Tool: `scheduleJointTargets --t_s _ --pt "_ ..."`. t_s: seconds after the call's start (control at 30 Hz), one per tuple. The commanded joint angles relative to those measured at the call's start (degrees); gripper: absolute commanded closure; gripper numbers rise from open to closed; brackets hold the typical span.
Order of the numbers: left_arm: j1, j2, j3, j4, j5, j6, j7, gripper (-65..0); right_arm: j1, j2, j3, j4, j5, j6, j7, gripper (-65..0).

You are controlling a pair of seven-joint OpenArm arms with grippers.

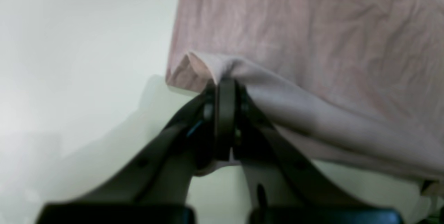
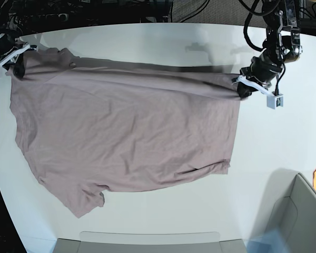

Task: Fold the T-shirt properly
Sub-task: 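Drag the held shoulders over the shirt toward the hem, then release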

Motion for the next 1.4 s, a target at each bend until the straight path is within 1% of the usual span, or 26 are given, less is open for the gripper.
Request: scheduleJointTargets --t_s 0.0,0.07,0.13,0.27,0.43,0.5,0.73,0.93,1.2,1.3,1.37 --pt "-1.9 -0.6 0.0 0.9 -0.3 -0.1 -1.1 0.0 0.5 1.1 -0.2 0.9 -0.1 0.2 1.4 0.0" --pt "-3.7 -0.6 0.1 -0.3 -0.3 -0.1 -0.3 0.0 1.7 1.9 -2.1 0.8 -1.3 0.2 1.4 0.0" --pt "-6.6 -0.6 0.1 -3.9 -0.3 -0.1 1.0 0.0 3.2 2.4 -4.4 0.6 -3.8 0.1 1.4 0.0" --pt "-11.3 -0.5 0.2 -9.5 -0.3 -0.3 1.3 0.0 7.2 2.3 -9.0 0.5 -9.3 0.1 1.4 0.0" --pt "-15.9 -0.5 0.3 -12.7 -0.3 -0.3 1.5 0.0 12.5 2.3 -13.8 -2.4 -14.0 0.0 1.4 0.0" --pt "-17.8 -0.7 2.2 -14.5 -0.3 -0.4 1.5 0.0 14.6 2.3 -14.7 -4.0 -15.8 0.0 1.4 0.0" --pt "-23.8 -0.7 7.2 -19.6 -0.3 -0.2 1.2 0.0 20.9 2.9 -15.3 -9.4 -17.3 0.0 1.4 0.0" --pt "-28.1 -0.7 8.0 -24.5 -0.3 -0.3 1.0 0.0 25.1 6.1 -19.2 -13.8 -19.7 0.0 1.8 0.0" --pt "-32.7 -0.8 8.3 -29.1 -0.3 -0.4 0.9 0.0 32.6 8.1 -20.3 -20.9 -20.1 0.0 1.8 0.0" --pt "-34.7 -0.8 10.4 -32.6 -0.3 -0.4 0.8 0.0 35.1 8.7 -21.9 -24.3 -20.1 0.0 1.9 0.0" --pt "-35.4 -0.8 11.6 -33.5 -0.3 -0.4 -0.7 0.0 36.3 9.6 -23.2 -26.3 -20.1 0.0 1.9 0.0"
